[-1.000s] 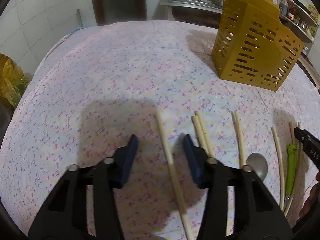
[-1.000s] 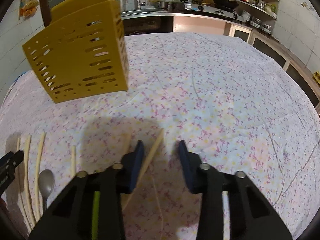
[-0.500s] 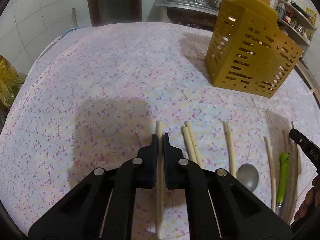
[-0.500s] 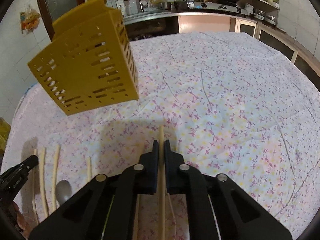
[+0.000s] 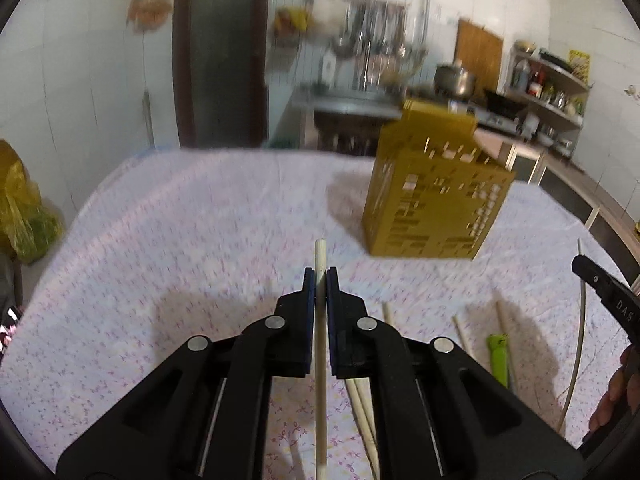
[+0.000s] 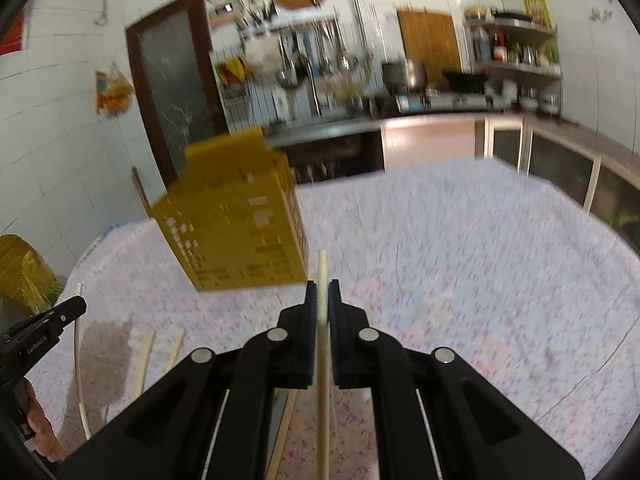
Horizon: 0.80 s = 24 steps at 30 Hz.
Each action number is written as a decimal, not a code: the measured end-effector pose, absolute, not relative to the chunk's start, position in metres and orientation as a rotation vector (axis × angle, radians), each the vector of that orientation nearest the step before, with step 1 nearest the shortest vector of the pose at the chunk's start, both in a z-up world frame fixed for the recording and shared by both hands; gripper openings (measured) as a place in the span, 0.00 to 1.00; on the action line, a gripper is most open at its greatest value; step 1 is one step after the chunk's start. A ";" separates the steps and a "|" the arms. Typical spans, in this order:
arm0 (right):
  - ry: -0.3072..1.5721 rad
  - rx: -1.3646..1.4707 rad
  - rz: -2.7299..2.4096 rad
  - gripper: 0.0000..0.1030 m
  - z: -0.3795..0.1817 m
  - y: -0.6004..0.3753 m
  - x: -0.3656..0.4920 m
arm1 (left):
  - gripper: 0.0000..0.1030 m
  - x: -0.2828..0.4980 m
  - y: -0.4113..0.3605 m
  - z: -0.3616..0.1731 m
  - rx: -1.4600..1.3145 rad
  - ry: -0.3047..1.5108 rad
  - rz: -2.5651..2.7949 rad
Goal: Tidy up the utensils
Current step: 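Lift both held chopsticks upright and carry them over the yellow slotted holder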
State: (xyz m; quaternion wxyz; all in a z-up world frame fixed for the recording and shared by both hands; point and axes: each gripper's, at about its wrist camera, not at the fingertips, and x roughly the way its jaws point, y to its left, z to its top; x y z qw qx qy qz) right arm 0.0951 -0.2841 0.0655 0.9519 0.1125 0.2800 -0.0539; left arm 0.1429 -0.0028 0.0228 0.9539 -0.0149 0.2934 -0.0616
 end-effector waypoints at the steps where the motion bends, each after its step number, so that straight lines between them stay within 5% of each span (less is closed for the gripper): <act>1: 0.553 0.226 -0.106 0.06 0.068 -0.284 0.092 | 0.04 0.138 -0.002 0.026 -0.028 0.572 -0.125; 24: 0.263 0.154 -0.087 0.06 0.116 -0.266 0.031 | 0.04 0.082 -0.001 0.076 -0.056 0.309 -0.139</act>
